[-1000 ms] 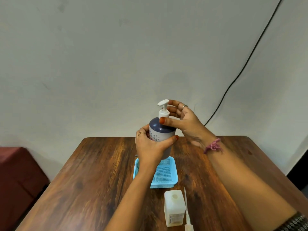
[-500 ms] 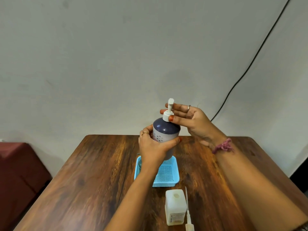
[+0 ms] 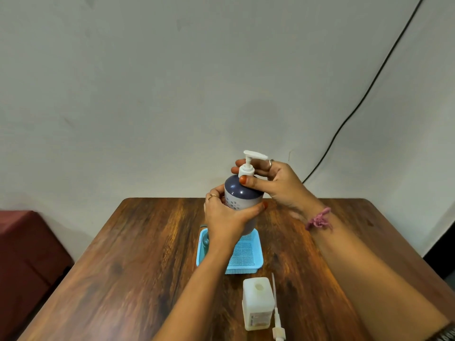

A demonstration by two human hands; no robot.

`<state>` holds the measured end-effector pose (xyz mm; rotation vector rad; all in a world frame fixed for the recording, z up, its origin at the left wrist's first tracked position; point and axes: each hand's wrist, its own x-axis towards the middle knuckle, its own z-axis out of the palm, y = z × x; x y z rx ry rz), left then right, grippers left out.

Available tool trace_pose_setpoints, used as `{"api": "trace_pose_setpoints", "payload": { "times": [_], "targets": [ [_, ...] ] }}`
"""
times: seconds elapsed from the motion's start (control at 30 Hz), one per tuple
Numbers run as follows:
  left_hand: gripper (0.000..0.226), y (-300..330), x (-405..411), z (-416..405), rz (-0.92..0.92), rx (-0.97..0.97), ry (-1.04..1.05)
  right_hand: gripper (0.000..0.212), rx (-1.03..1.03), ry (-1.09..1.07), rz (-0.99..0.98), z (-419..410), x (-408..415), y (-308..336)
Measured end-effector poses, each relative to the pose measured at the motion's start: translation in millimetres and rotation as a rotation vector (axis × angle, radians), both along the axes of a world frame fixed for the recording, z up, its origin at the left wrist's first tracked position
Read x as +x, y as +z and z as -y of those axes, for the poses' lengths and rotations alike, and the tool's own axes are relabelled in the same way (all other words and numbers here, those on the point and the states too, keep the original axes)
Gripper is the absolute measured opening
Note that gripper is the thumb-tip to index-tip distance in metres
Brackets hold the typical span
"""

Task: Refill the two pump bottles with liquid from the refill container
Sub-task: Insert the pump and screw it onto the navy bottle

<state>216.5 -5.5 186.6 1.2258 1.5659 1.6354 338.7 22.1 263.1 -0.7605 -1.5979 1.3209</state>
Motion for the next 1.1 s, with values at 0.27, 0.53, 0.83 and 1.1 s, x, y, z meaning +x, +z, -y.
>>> {"api": "trace_pose_setpoints", "payload": {
  "times": [0.27, 0.53, 0.83, 1.1],
  "targets": [
    [0.080, 5.9, 7.9, 3.5, -0.059, 0.039, 0.122, 0.037, -0.091, -0.146, -0.141, 5.2, -14.1, -8.2],
    [0.076, 3.8, 16.2, 3.0, -0.066, 0.047, 0.177, 0.043, -0.107, -0.216, -0.196, 8.6, -18.1, -12.6],
    [0.072, -6.8, 18.7, 2.8, -0.090, 0.055, 0.188, 0.044, -0.054, -0.283, -0.092, 1.8, -15.2, -28.0],
    [0.054, -24.0, 17.3, -4.9, -0.117, 0.019, 0.196, 0.104, -0.042, -0.234, 0.487, 2.4, -3.8, -45.3]
  ]
}}
